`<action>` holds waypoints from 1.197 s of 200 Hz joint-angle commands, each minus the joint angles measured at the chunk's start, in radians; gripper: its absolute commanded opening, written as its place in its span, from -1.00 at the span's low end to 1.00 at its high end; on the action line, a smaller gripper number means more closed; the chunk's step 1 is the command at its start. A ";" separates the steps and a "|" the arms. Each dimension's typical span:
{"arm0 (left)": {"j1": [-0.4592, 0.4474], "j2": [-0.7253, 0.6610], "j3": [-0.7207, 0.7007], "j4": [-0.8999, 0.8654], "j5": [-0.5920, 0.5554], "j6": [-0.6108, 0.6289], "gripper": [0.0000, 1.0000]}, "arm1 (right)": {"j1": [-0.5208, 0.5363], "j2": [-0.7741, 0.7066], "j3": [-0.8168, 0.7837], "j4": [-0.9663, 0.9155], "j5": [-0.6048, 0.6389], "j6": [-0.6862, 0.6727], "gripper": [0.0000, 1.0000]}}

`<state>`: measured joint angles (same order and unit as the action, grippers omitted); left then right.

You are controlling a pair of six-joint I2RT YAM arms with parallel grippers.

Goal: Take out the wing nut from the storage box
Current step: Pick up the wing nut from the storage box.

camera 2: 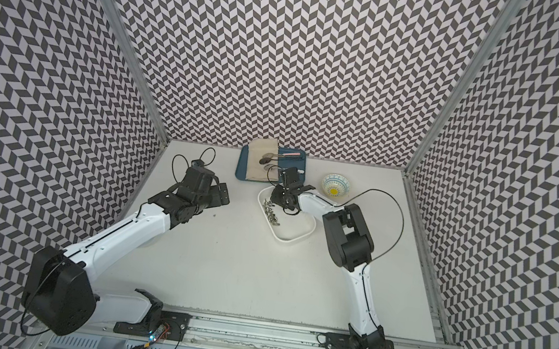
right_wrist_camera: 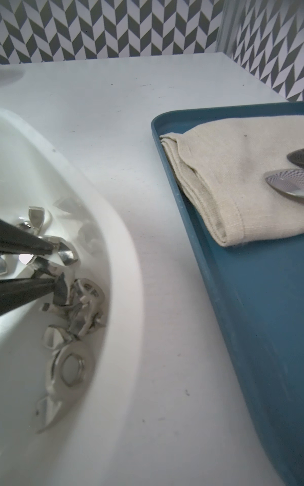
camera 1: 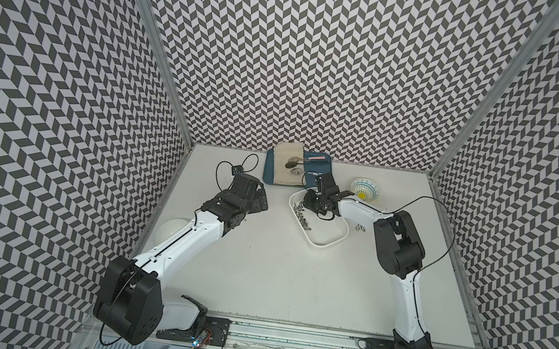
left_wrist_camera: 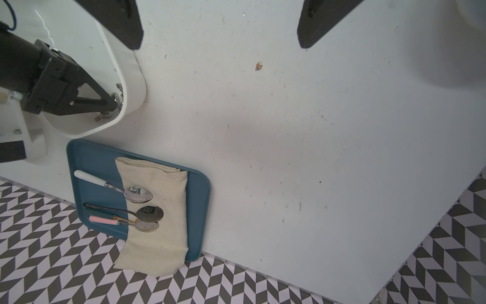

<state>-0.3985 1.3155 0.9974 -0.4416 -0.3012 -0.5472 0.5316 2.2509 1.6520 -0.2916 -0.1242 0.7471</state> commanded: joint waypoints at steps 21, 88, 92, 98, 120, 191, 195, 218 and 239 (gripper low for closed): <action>0.004 -0.006 0.003 0.003 0.001 0.009 0.92 | -0.010 0.027 0.018 -0.007 0.014 -0.022 -0.75; 0.004 0.018 0.011 0.018 0.023 -0.004 0.92 | -0.008 -0.068 -0.014 -0.044 0.001 -0.109 -0.99; 0.004 0.020 0.014 0.018 0.024 -0.004 0.92 | -0.008 -0.080 -0.016 -0.048 0.001 -0.115 -1.00; 0.005 0.024 0.017 0.020 0.025 -0.006 0.92 | -0.008 -0.099 -0.022 -0.049 0.001 -0.123 -1.00; 0.004 0.042 0.033 0.026 0.031 -0.008 0.91 | -0.007 -0.177 -0.050 -0.065 -0.003 -0.150 -1.00; -0.010 0.134 0.086 0.059 0.059 -0.008 0.91 | -0.134 -0.491 -0.257 -0.100 -0.004 -0.198 -1.00; -0.012 0.137 0.089 0.061 0.060 -0.007 0.91 | -0.153 -0.510 -0.274 -0.100 -0.005 -0.201 -1.00; -0.023 0.154 0.100 0.067 0.063 -0.010 0.90 | -0.264 -0.602 -0.379 -0.109 -0.001 -0.231 -1.00; -0.029 0.161 0.105 0.073 0.063 -0.011 0.91 | -0.361 -0.652 -0.472 -0.105 -0.012 -0.248 -1.00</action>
<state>-0.4171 1.4670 1.0664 -0.3965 -0.2459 -0.5518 0.2493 1.6512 1.2663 -0.3908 -0.1341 0.5381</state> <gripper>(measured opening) 0.953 0.080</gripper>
